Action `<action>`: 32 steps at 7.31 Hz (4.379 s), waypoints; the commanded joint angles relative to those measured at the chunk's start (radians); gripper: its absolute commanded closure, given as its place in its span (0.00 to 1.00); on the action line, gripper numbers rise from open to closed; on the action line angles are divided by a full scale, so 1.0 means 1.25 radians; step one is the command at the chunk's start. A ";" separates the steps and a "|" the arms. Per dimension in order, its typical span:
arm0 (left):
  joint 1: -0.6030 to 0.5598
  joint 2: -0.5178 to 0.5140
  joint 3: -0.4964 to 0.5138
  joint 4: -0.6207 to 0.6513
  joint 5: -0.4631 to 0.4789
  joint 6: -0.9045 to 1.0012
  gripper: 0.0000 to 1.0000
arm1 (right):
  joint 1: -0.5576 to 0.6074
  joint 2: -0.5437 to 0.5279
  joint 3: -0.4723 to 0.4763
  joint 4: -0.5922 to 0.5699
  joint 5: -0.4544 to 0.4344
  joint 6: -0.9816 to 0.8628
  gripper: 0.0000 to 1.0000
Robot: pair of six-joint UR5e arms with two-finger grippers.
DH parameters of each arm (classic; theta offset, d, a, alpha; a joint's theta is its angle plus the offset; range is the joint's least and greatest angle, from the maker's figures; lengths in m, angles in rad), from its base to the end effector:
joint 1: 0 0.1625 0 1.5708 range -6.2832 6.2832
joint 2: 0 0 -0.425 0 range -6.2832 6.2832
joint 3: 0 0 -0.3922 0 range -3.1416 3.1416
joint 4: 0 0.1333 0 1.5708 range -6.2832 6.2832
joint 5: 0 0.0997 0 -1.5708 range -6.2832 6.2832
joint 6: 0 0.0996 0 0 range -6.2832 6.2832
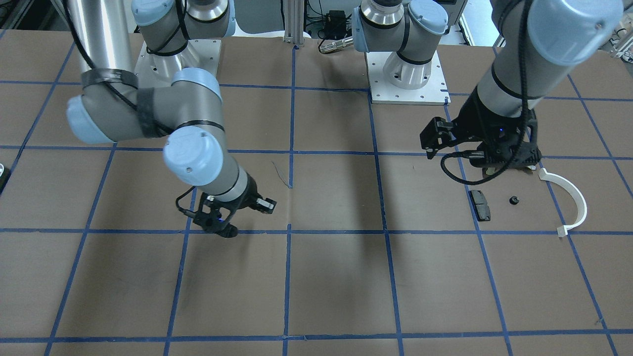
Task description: Place bearing gear from tray to pile
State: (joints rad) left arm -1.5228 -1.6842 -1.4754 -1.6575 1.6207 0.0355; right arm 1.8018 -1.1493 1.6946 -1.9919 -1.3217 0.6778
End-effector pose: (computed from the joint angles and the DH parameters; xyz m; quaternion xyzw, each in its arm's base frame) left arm -0.1028 -0.5345 0.4684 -0.0049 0.9983 0.0533 0.0227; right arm 0.2902 -0.5442 0.2387 0.2269 0.9640 0.1098 0.0844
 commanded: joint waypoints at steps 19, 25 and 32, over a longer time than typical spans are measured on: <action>-0.346 -0.259 -0.290 0.572 -0.052 -0.392 0.00 | -0.192 -0.283 -0.187 0.461 -0.183 -0.334 0.00; -0.339 -0.260 -0.367 0.715 -0.020 -0.314 0.75 | -0.166 -0.317 -0.113 0.372 -0.188 -0.474 0.00; -0.197 -0.142 -0.173 0.323 -0.019 -0.237 1.00 | -0.171 -0.327 -0.105 0.371 -0.193 -0.512 0.00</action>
State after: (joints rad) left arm -1.8394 -1.9089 -1.7809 -1.0764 1.5971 -0.2742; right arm 1.5859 -1.5578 1.5631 -1.5267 -1.5642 0.0381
